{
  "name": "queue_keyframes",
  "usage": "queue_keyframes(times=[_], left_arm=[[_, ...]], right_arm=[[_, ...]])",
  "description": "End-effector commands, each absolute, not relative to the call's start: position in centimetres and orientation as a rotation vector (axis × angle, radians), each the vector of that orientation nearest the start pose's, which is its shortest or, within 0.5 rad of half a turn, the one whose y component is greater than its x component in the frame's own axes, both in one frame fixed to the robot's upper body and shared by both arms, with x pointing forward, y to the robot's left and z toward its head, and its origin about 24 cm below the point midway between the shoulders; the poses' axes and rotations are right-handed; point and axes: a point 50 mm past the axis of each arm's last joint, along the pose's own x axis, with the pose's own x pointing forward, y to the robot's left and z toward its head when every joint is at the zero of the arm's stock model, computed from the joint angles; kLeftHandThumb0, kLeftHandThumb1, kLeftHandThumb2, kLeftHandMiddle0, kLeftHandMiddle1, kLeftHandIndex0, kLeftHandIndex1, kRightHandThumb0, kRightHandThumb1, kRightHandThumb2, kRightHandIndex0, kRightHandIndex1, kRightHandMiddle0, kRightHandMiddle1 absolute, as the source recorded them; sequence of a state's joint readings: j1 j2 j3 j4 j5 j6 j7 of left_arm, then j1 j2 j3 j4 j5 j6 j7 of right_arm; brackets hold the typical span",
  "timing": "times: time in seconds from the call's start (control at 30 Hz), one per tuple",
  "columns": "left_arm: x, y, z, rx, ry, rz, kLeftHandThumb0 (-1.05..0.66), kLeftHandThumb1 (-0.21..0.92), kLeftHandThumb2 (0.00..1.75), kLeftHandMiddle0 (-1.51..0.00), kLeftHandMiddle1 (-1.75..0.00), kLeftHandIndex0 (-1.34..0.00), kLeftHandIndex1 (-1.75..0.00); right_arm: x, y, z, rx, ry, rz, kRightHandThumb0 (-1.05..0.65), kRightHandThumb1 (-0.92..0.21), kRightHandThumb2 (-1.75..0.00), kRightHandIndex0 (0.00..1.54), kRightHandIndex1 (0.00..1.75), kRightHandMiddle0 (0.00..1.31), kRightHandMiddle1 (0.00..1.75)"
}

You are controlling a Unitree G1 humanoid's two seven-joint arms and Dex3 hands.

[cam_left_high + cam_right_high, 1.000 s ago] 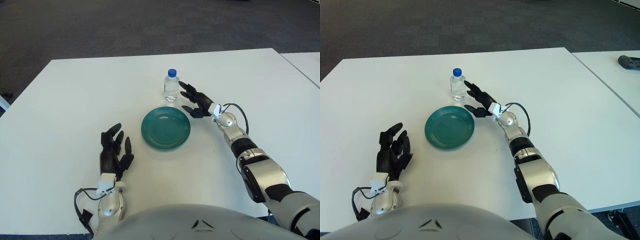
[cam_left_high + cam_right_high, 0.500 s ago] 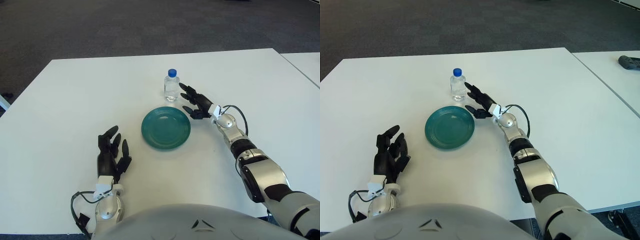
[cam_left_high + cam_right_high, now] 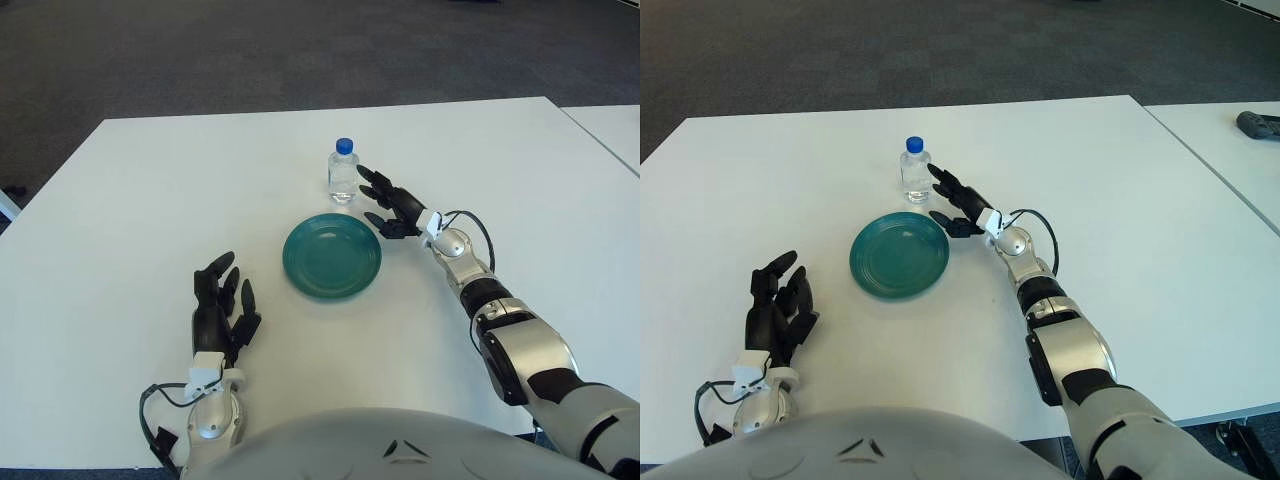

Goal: Put the bottle into the plate.

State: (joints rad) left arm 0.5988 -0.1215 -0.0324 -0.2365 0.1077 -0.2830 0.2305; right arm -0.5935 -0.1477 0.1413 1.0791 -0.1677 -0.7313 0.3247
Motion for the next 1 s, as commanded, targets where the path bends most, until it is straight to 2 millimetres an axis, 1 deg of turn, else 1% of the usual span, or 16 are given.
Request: queue_keyframes(times=[0.0, 0.13, 0.53, 0.8, 0.97], left_arm=[[13.0, 16.9, 1.6, 0.022, 0.047, 0.401, -0.67, 0.92, 0.73, -0.40, -0.14, 0.00, -0.93], [13.0, 17.0, 1.6, 0.017, 0.043, 0.403, -0.67, 0.92, 0.72, -0.41, -0.14, 0.00, -0.93], [13.1, 17.1, 1.6, 0.009, 0.043, 0.401, -0.65, 0.92, 0.66, -0.44, -0.13, 0.00, -0.96], [13.1, 17.1, 1.6, 0.004, 0.047, 0.404, -0.66, 0.92, 0.63, -0.45, -0.12, 0.00, -0.96], [13.1, 17.2, 1.6, 0.006, 0.047, 0.410, -0.67, 0.92, 0.62, -0.46, -0.12, 0.00, -0.97]], right_arm=[[33.3, -12.6, 3.1, -0.403, -0.140, 0.589, -1.05, -0.92, -0.69, 0.00, 0.00, 0.00, 0.00], [33.5, -12.7, 3.2, -0.400, -0.133, 0.566, -1.05, -0.92, -0.71, 0.00, 0.00, 0.00, 0.00], [35.2, -13.7, 4.6, -0.338, -0.099, 0.509, -1.05, -0.92, -0.71, 0.00, 0.00, 0.00, 0.00], [35.9, -13.7, 5.2, -0.356, -0.083, 0.490, -1.05, -0.92, -0.71, 0.00, 0.00, 0.00, 0.00], [36.2, -13.3, 5.5, -0.364, -0.080, 0.486, -1.05, -0.92, -0.69, 0.00, 0.00, 0.00, 0.00]])
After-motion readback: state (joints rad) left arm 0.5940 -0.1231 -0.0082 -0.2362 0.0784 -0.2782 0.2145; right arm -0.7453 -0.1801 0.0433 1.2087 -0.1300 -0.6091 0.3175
